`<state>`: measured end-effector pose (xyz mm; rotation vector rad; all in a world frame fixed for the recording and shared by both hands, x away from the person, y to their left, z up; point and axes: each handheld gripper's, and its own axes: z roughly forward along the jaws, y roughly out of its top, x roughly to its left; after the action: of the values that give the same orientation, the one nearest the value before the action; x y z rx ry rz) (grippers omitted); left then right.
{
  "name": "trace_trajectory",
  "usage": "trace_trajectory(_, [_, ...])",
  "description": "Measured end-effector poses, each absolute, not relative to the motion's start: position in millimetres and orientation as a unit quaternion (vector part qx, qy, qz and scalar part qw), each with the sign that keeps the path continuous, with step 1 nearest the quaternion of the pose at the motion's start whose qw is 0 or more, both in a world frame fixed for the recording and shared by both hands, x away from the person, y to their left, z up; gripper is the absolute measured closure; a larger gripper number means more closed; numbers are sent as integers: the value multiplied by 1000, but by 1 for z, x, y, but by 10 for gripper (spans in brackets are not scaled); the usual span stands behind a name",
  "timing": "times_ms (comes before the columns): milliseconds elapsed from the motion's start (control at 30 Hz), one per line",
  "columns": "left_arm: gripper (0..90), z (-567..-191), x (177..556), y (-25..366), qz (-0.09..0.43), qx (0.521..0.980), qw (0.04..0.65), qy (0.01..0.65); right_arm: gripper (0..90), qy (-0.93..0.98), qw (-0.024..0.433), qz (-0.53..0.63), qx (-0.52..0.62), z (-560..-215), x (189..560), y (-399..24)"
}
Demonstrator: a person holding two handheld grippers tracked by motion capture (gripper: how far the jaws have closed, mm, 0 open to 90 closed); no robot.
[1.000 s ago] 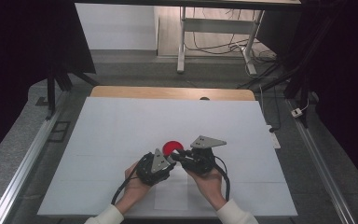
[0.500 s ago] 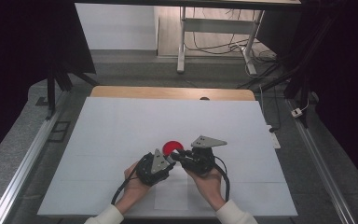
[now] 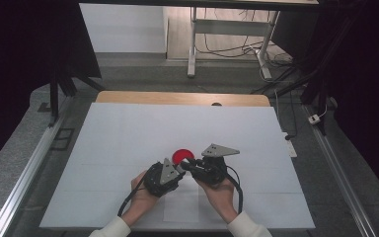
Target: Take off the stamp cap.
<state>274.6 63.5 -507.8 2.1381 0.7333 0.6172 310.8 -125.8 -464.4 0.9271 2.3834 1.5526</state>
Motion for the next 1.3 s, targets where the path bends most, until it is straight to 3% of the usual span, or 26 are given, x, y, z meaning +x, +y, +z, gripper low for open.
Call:
trace_trajectory(767, [654, -509, 273, 63, 251, 844, 383, 280, 751, 799, 73, 511, 308, -464, 311, -125])
trace_trajectory(967, [654, -509, 275, 65, 228, 838, 402, 289, 751, 798, 76, 513, 309, -462, 310, -126])
trace_trajectory(1300, [655, -510, 273, 63, 252, 845, 382, 276, 752, 801, 73, 508, 308, -463, 310, -125])
